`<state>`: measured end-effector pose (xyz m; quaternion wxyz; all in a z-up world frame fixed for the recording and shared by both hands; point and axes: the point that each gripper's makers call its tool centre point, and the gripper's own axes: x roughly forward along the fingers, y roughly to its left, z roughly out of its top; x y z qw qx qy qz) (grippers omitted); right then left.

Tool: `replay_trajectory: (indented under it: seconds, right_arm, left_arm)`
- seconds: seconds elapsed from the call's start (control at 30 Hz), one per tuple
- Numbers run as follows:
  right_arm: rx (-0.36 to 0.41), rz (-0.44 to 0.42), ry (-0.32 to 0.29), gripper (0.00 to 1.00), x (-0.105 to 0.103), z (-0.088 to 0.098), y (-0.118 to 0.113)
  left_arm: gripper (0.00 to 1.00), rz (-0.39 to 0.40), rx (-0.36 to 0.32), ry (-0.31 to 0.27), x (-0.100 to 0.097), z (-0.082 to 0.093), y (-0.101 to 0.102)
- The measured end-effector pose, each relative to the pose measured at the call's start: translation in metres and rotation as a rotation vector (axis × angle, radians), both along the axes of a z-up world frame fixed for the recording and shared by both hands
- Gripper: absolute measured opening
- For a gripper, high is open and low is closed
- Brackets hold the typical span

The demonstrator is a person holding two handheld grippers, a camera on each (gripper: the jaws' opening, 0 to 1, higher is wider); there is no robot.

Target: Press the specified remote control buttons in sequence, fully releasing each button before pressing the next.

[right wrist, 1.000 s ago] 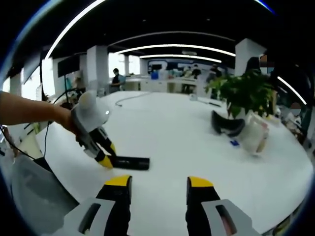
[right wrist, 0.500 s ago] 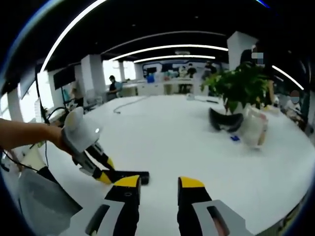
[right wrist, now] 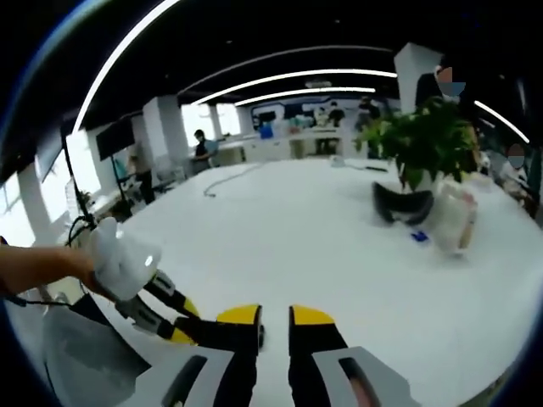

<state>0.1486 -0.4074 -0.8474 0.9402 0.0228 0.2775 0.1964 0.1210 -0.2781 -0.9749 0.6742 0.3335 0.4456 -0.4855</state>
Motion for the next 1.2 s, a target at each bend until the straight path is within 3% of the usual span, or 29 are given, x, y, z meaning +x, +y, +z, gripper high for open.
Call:
replay_trajectory:
  seconds: [0.17, 0.33, 0.5, 0.6, 0.73, 0.87, 1.2]
  right_arm:
    - [-0.006, 0.009, 0.029, 0.0, 0.006, -0.006, 0.003]
    - [-0.031, 0.027, 0.067, 0.0, 0.012, -0.019, 0.003]
    - [0.008, 0.046, 0.132, 0.0, 0.012, -0.028, 0.008]
    - [0.045, 0.077, 0.212, 0.0, 0.006, -0.036, 0.016]
    - [0.042, 0.108, 0.245, 0.0, 0.001, -0.044, 0.019]
    - [0.104, 0.102, 0.344, 0.0, -0.009, -0.054, 0.022]
    - [0.131, 0.127, 0.495, 0.0, -0.024, -0.075, 0.029]
  left_arm:
    - [0.23, -0.003, 0.015, 0.003, -0.01, 0.0, -0.002]
    - [0.23, 0.022, 0.011, 0.002, -0.015, 0.0, -0.001]
    - [0.23, 0.042, -0.008, 0.0, -0.022, 0.001, -0.003]
    - [0.23, 0.06, -0.025, -0.005, -0.025, 0.001, -0.004]
    - [0.23, 0.064, -0.079, -0.02, -0.031, 0.001, -0.006]
    - [0.23, 0.08, -0.131, -0.038, -0.037, 0.002, -0.009]
    - [0.23, 0.107, -0.279, -0.083, -0.039, 0.002, -0.013]
